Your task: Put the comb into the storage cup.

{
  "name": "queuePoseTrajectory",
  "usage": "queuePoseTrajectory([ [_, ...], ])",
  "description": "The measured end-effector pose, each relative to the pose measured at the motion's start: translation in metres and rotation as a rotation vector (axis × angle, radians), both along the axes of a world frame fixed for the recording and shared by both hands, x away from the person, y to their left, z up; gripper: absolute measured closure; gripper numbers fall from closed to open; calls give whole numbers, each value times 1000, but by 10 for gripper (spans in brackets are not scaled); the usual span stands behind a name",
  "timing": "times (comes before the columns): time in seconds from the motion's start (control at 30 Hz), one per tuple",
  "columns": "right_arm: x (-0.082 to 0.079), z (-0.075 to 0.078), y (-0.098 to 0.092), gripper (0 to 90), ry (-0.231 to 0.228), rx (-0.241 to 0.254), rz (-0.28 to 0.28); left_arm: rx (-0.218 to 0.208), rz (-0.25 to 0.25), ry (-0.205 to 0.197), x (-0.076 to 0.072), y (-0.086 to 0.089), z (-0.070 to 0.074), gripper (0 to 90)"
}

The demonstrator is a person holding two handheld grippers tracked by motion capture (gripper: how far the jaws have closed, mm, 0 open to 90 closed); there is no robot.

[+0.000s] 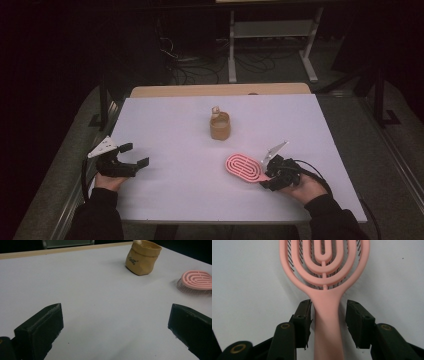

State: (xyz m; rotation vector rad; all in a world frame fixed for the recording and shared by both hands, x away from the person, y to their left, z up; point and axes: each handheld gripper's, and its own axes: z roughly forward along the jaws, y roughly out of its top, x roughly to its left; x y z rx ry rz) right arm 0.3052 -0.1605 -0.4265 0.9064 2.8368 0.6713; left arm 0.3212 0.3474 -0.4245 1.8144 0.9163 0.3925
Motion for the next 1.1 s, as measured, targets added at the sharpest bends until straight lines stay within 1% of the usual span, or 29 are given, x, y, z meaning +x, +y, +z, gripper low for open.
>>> queuePoseTrajectory([
  [0.1, 1, -2, 2, 582, 0, -11, 2, 3, 0, -1, 0, 0, 0, 0],
  [0.13, 1, -1, 2, 615, -1, -11, 5, 4, -1, -1, 0, 0, 0, 0],
  [0.17, 1, -1, 2, 648, 7, -6, 6, 4, 0, -1, 0, 0, 0, 0],
  [0.2, 2, -1, 2, 657, 11, -2, 7, 4, 0, 0, 0, 0, 0, 0],
  [0.37, 3, -1, 2, 674, 30, 9, -5, 2, 1, -1, 0, 0, 0, 0],
  [0.47, 3, -1, 1, 678, 30, 13, -10, 2, 1, -1, 0, 0, 0, 0],
  [0.5, 2, 0, 1, 679, 25, 13, -13, 2, 0, -1, 0, 0, 0, 0],
  [0.6, 1, 3, 0, 681, -21, 27, -21, 0, 0, -2, 0, 0, 0, 0],
  [0.67, 0, 6, -3, 682, -48, 44, -33, -2, 1, -4, 0, 0, 0, 0],
  [0.73, 1, 10, -6, 682, -46, 77, -47, -3, 1, -4, 0, 0, 0, 0],
  [0.77, 0, 11, -8, 682, -52, 84, -52, -2, 1, -2, 0, 0, 0, 0],
  [0.8, 1, 12, -9, 682, -48, 95, -53, 0, 0, -2, 0, 0, 0, 0],
  [0.9, 1, 16, -11, 682, -54, 108, -60, 2, 0, -2, 0, 0, 0, 0],
  [1.1, 2, 26, -13, 682, -77, 117, -59, 2, -1, -2, 0, 0, 0, 0],
])
